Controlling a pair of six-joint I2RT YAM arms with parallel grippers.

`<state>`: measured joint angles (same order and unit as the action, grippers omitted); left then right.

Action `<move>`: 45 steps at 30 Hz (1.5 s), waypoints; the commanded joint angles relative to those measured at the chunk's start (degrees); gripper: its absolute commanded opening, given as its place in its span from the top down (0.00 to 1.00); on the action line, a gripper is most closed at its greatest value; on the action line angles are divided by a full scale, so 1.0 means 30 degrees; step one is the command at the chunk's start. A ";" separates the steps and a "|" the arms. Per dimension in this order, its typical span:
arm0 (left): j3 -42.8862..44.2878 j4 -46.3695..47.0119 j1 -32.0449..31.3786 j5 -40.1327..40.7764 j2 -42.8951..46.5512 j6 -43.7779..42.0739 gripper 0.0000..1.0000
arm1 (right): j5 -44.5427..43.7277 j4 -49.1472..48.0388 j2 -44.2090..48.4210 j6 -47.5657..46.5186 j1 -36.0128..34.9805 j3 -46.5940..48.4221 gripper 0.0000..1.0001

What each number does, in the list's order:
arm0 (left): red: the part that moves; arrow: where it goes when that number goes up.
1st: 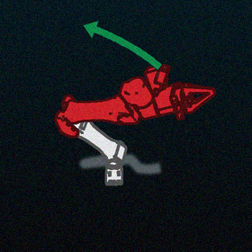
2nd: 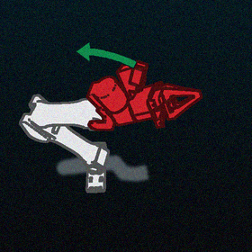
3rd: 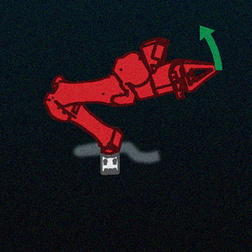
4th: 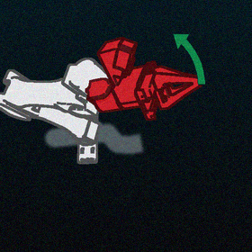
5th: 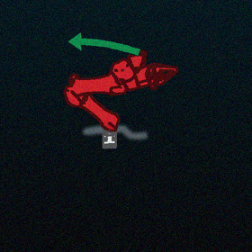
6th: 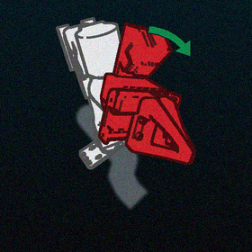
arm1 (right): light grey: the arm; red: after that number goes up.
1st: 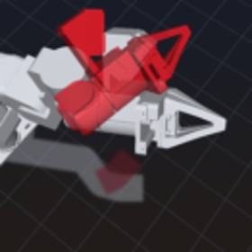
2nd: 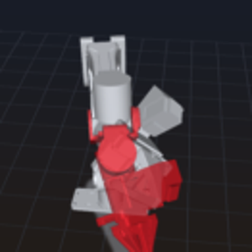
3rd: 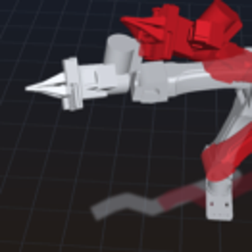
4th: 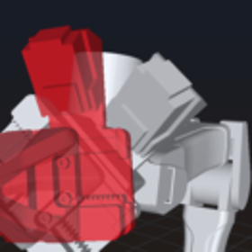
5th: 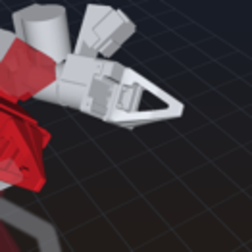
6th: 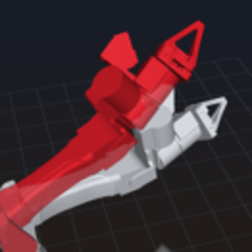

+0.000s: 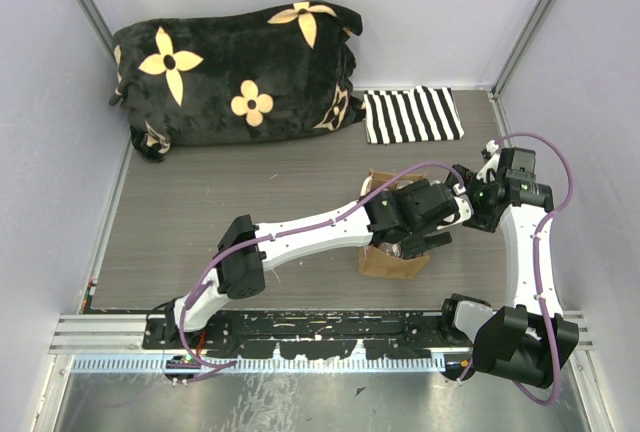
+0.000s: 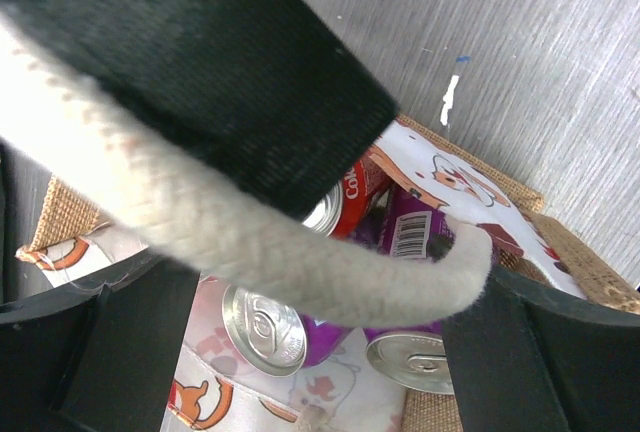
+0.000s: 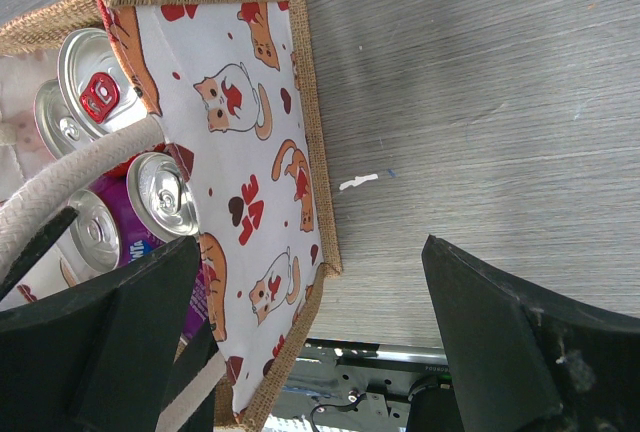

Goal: Place the beverage into the canvas bag

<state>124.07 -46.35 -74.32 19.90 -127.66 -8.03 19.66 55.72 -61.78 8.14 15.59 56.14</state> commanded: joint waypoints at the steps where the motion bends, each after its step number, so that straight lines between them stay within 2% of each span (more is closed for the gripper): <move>1: -0.0566 0.0709 -0.0018 0.0530 0.1634 0.0669 0.00 | 0.0390 -0.0362 0.0290 0.0062 -0.0038 0.0105 0.00; 7: -0.2424 -0.0208 0.0284 -0.0480 0.3474 0.0481 0.01 | 0.0419 -0.0397 0.0302 0.0042 -0.0032 0.0044 0.00; 11: -0.4738 -0.0225 0.0487 -0.0849 0.5067 0.0151 0.01 | 0.0441 -0.0432 0.0282 0.0049 -0.0037 0.0033 0.00; 16: -0.6126 -0.0217 0.0480 -0.1232 0.5529 -0.0018 0.01 | 0.0508 -0.0456 0.0289 0.0098 -0.0022 0.0073 0.00; 37: -0.3864 -0.0225 0.0488 -0.1889 0.2587 0.0606 0.01 | 0.0441 -0.0572 -0.0067 0.0025 -0.0034 0.0071 0.00; 45: -0.1994 -0.0225 0.0488 -0.1767 0.1514 0.0740 0.01 | 0.0478 -0.0734 0.0021 0.0035 -0.0016 -0.0318 0.00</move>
<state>114.45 -47.53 -72.86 15.18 -120.66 -6.76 20.12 55.29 -62.17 8.14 15.59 55.31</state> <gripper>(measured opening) 0.989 0.999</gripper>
